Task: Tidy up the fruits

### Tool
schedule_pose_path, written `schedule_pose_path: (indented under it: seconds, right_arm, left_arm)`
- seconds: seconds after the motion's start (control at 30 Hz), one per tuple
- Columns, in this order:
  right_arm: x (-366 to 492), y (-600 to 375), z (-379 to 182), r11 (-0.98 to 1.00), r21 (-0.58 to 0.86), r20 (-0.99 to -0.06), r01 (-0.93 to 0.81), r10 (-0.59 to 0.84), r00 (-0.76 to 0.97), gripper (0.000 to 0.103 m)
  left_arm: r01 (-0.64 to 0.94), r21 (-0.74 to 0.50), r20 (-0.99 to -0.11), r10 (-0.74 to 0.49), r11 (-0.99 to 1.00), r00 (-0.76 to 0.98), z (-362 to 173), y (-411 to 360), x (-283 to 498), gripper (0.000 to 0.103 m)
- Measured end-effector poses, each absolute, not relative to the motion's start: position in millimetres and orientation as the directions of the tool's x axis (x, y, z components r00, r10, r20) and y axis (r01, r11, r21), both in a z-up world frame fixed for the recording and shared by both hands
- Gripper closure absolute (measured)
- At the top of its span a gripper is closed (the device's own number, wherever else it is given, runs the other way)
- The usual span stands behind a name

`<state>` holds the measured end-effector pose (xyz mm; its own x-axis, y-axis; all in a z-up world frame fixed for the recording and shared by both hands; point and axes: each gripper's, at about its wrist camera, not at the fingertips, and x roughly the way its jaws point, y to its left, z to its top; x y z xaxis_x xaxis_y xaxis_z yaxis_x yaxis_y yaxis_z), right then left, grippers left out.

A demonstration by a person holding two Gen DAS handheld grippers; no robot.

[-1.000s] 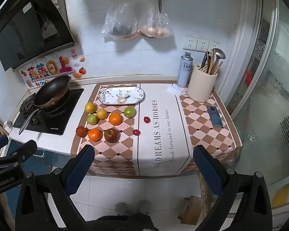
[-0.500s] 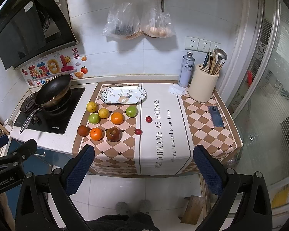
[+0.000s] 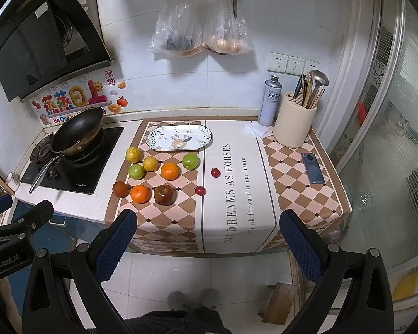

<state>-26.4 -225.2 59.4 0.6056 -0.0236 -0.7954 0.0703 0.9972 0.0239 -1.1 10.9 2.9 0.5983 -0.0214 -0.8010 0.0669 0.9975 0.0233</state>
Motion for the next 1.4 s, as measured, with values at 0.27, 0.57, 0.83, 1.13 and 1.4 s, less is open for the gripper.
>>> schedule_pose_path:
  seconds: [0.27, 0.57, 0.83, 1.13, 1.4]
  right_arm:
    - [-30, -217, 60, 0.997, 0.029, -0.793, 0.066, -0.018, 0.609, 0.0]
    - [-31, -215, 62, 0.997, 0.035, -0.793, 0.066, -0.012, 0.609, 0.0]
    - [-30, -215, 62, 0.997, 0.038, -0.792, 0.066, -0.011, 0.61, 0.0]
    - [-29, -217, 62, 0.997, 0.04, -0.792, 0.066, -0.009, 0.61, 0.0]
    - [-28, -218, 62, 0.997, 0.041, -0.791, 0.067, -0.008, 0.611, 0.0]
  left_arm:
    - [0.067, 0.023, -0.8, -0.022, 0.997, 0.599, 4, 10, 1, 0.0]
    - [0.064, 0.024, -0.799, -0.019, 0.998, 0.601, 13, 10, 3, 0.0]
    - [0.065, 0.026, -0.798, -0.019, 0.998, 0.602, 13, 10, 3, 0.0]
    - [0.064, 0.026, -0.796, -0.018, 0.998, 0.604, 15, 9, 4, 0.0]
    - [0.064, 0.026, -0.796, -0.018, 0.998, 0.605, 20, 8, 6, 0.0]
